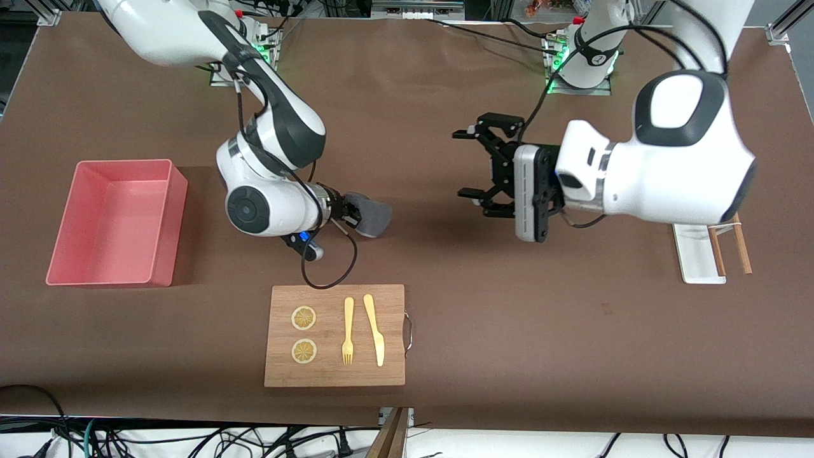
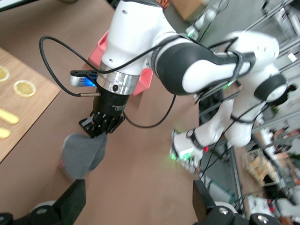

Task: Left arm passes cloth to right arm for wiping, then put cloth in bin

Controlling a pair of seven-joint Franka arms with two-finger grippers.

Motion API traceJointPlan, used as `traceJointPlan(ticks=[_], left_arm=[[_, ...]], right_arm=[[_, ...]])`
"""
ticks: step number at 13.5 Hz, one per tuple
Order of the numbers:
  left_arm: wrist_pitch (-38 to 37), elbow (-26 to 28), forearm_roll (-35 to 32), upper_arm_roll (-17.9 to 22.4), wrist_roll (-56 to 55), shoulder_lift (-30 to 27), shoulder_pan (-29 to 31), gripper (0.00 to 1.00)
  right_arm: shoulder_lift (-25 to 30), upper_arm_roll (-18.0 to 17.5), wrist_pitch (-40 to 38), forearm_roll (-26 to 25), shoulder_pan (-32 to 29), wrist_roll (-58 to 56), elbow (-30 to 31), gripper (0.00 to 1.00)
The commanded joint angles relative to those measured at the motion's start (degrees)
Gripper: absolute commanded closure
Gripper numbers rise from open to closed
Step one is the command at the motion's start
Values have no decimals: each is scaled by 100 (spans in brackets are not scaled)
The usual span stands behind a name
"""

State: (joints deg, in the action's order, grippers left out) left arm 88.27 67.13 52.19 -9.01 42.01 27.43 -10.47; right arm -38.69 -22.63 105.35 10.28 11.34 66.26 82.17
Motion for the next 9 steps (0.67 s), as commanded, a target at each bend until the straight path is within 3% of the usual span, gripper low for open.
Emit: traceJointPlan(ticks=[1,3,8,9], left_arm=[[-502,107,-629,22,79,-264,254,0],[-845,99,-1391,13,115,-352,501,0],[-943,81,-4799,-22,132,-668,519,0],[-978,81,-5189,4,367,-677,493,0]], right_arm=[[-217,-31,82,-324,61,-113,114,100],[-262,56,161,-596,0,-533,386,100],[-280,1083,197,-685,-18,-2061,897,100],[-271,1311,153,-685,-18,-2430,897,100]])
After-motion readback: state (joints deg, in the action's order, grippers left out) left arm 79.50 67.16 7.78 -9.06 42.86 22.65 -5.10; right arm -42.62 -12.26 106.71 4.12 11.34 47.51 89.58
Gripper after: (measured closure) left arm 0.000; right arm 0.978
